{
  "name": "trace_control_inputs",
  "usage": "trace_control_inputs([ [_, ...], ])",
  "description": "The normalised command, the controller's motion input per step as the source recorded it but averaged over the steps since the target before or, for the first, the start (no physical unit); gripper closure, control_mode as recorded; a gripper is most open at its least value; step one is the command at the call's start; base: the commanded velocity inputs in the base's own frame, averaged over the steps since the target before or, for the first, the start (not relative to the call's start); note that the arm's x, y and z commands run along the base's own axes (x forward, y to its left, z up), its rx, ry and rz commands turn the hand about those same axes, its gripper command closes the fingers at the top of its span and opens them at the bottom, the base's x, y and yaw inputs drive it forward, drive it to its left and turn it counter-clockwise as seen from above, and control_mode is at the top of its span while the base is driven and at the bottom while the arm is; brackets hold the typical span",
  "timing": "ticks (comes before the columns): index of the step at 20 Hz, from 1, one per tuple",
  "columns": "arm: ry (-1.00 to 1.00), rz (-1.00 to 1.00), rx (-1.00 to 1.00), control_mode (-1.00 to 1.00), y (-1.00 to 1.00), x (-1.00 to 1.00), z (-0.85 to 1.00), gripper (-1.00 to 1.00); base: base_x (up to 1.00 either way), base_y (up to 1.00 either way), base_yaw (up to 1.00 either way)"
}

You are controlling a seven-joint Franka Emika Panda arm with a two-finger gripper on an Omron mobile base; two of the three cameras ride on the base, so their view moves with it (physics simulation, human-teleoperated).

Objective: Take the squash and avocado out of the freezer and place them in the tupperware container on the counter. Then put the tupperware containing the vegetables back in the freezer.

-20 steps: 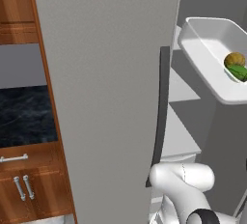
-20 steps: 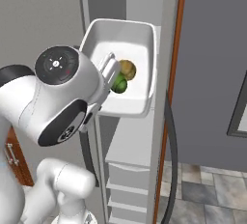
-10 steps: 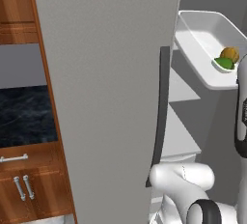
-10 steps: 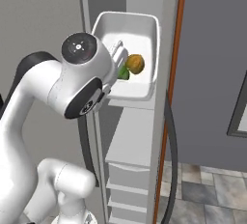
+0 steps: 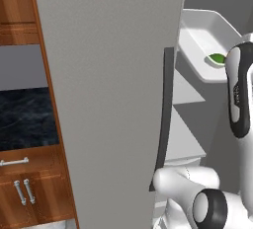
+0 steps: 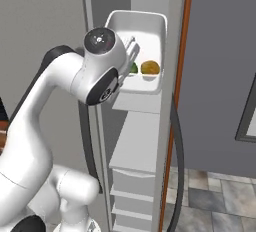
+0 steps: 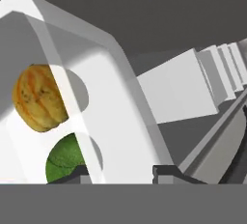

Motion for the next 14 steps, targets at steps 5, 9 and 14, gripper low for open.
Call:
trace_control_inputs([
  [5,0.0,0.0,0.0,-1.0,0.0,0.7,0.0,1.0,0.0,0.0,0.0],
  [9,0.0,0.0,0.0,-1.0,-0.01,0.71,0.0,1.0,0.0,0.0,0.0],
  [14,0.0,0.02,0.0,-1.0,-0.09,0.69,0.0,1.0,0.0,0.0,0.0],
])
